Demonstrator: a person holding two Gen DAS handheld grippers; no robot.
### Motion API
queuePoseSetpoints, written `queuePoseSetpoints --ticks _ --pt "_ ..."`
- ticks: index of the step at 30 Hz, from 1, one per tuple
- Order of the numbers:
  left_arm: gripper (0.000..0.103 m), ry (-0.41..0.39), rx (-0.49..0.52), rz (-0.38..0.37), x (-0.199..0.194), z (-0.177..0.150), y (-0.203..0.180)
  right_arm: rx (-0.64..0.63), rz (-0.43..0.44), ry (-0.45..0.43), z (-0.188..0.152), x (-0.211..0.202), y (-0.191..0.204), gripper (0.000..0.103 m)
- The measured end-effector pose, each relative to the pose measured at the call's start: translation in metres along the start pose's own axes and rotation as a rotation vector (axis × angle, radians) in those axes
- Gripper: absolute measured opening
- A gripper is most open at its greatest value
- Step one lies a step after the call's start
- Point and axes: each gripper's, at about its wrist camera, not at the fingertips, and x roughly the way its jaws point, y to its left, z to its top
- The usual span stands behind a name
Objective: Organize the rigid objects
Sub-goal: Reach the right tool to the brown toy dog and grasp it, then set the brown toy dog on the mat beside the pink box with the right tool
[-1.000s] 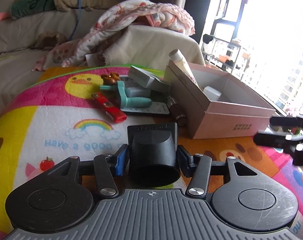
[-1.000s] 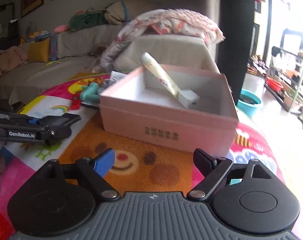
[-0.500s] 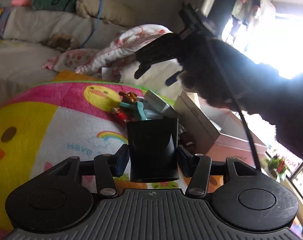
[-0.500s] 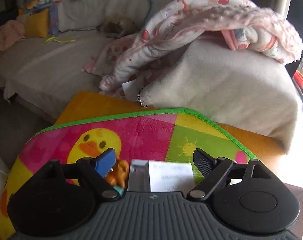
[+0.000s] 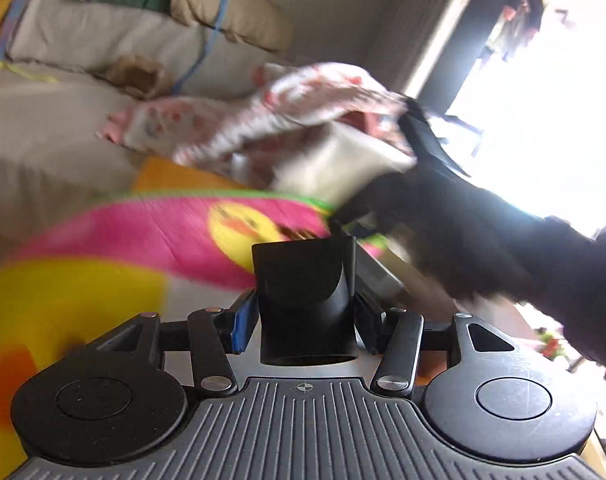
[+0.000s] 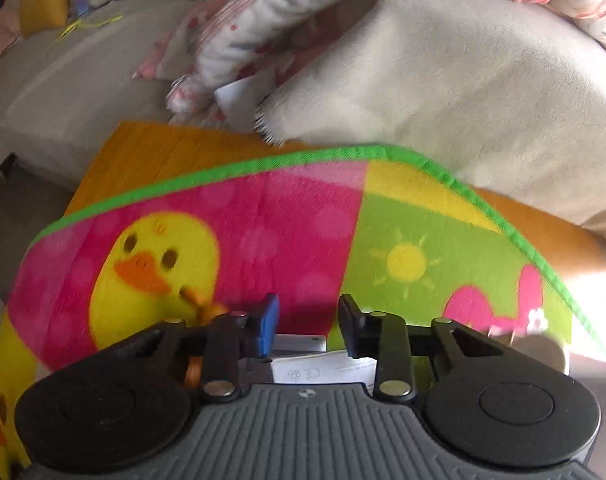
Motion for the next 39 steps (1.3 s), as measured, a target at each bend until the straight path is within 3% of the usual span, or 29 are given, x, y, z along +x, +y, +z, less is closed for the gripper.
queuePoseSetpoints --ticks 4,8,14,17,19,21,22,25,28,29,30,31,35,39 --pt "0.056 0.048 -0.076 0.006 0.03 0.018 0.023 -0.054 0.016 0.004 -0.03 -0.014 0.021 0.028" --pt "0.056 0.072 -0.064 0.026 0.049 0.03 0.022 -0.119 0.072 0.017 -0.069 -0.033 0.041 0.029" --pt "0.056 0.079 -0.046 -0.003 0.031 0.007 0.005 -0.194 0.167 0.057 -0.133 -0.062 0.047 0.029" --pt "0.056 0.049 -0.085 0.01 0.008 -0.008 0.007 -0.218 0.195 0.076 -0.145 -0.08 0.043 0.029" --pt "0.056 0.018 -0.113 0.034 -0.007 -0.016 0.01 -0.208 0.191 -0.018 -0.137 -0.095 0.037 0.041" --pt "0.056 -0.003 -0.125 0.05 -0.018 -0.022 0.01 -0.141 0.179 -0.117 -0.117 -0.099 0.031 0.076" --pt "0.056 -0.009 -0.124 0.054 -0.023 -0.025 0.01 -0.094 0.185 -0.148 -0.103 -0.096 0.028 0.077" --pt "0.056 -0.006 -0.096 0.059 -0.033 -0.032 0.004 0.02 0.175 -0.178 -0.058 -0.067 0.026 0.077" --pt "0.056 0.016 -0.086 0.046 -0.038 -0.041 0.001 0.055 0.139 -0.16 -0.03 -0.032 0.034 0.073" --pt "0.056 0.025 -0.089 0.039 -0.039 -0.044 0.001 0.051 0.128 -0.135 -0.026 -0.024 0.038 0.052" --pt "0.056 0.034 -0.092 0.03 -0.04 -0.048 0.001 0.041 0.128 -0.098 -0.024 -0.017 0.041 0.042" --pt "0.056 0.04 -0.094 0.024 -0.041 -0.05 0.0 0.032 0.133 -0.091 -0.023 -0.015 0.042 0.041" --pt "0.056 0.036 -0.105 0.011 -0.046 -0.056 -0.002 -0.055 0.159 -0.136 -0.047 -0.05 0.041 0.037" --pt "0.056 0.022 -0.108 0.007 -0.048 -0.058 -0.011 -0.116 0.211 -0.236 -0.096 -0.106 0.014 0.037"
